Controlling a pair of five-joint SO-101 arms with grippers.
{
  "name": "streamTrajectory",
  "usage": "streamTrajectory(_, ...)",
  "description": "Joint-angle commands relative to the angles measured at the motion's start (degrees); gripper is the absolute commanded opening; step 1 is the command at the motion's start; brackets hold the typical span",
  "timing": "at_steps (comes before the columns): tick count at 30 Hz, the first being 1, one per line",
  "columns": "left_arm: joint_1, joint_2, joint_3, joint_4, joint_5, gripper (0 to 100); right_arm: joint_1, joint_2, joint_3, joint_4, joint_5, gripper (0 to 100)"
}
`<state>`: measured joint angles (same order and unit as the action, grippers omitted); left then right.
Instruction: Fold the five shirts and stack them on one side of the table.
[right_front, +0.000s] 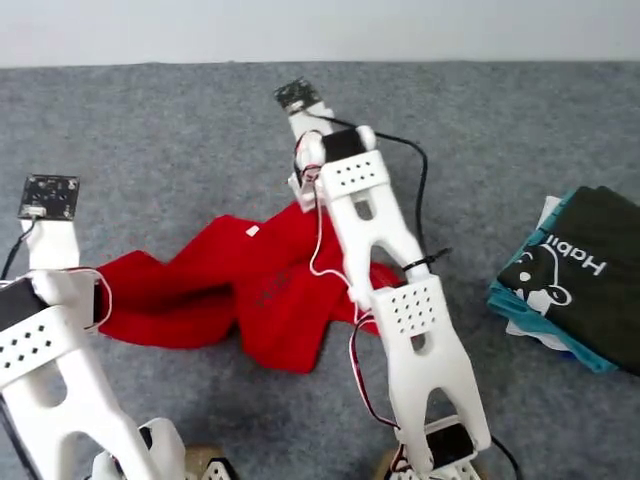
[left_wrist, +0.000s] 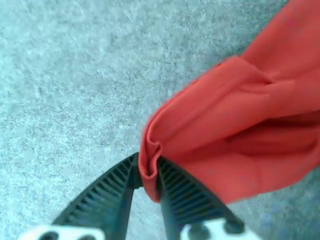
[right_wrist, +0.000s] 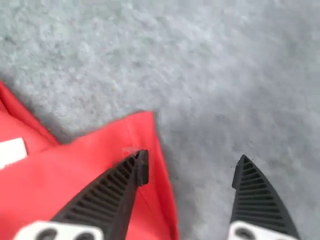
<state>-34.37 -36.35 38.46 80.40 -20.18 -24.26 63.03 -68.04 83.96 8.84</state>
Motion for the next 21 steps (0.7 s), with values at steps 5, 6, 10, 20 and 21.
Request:
streamTrajectory(5, -0.1, -1.9, 2.6, -1.1, -0.6, 1, -3.4, 2.9, -2.7, -2.1, 0.5, 27.0)
streamTrajectory(6, -0.1, -1.9, 2.6, -1.1, -0.6, 1, -3.6, 3.6, -2.7, -2.1, 0.5, 27.0)
streamTrajectory(10, -0.1, -1.9, 2.4, -2.1, -0.6, 1, -3.6, 5.6, -3.7, -2.2, 0.5, 27.0)
streamTrajectory(20, -0.1, -1.8, 2.6, -2.5, -0.6, 1, -6.2, 6.1, -3.9, 0.9, 12.6, 0.3)
streamTrajectory(21, -0.1, -1.8, 2.6, -2.5, -0.6, 1, -5.9, 6.0, -4.2, 1.0, 12.7, 1.8)
